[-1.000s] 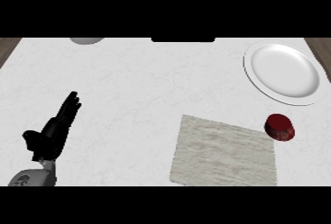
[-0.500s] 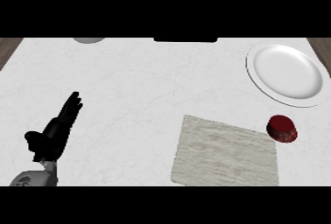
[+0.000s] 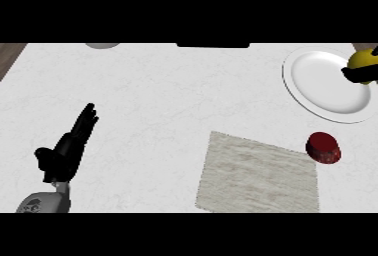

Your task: Pick the lemon from the placemat and place it in the plate

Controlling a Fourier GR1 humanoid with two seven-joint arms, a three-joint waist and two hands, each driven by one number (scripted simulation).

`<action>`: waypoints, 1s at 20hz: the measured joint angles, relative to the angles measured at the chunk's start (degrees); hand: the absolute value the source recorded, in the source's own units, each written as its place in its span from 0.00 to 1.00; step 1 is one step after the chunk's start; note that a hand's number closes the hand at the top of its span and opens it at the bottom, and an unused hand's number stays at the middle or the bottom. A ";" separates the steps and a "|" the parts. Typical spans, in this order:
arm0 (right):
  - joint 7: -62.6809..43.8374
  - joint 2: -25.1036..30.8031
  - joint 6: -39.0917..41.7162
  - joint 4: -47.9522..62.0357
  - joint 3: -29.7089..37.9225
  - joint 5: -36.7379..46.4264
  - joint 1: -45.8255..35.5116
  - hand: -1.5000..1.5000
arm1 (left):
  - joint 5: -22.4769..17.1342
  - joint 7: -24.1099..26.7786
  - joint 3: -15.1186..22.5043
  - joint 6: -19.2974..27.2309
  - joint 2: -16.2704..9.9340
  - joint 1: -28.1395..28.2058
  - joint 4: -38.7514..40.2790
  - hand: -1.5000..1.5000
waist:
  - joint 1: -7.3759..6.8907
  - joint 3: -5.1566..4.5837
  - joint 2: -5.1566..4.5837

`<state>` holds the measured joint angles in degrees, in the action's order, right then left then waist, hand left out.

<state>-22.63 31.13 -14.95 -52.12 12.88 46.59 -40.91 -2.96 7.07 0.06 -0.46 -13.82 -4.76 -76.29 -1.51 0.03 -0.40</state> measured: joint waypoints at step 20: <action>15.30 -3.51 -24.57 23.19 18.62 -13.72 -10.79 0.00 | -0.46 -1.07 -1.68 -1.71 -0.53 -0.53 -0.48 0.50 | 0.03 0.13 -0.16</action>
<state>-7.33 27.62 -39.53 -28.93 31.50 32.87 -51.70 -3.42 6.01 -1.62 -2.17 -14.35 -5.30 -76.77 -1.47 0.16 -0.56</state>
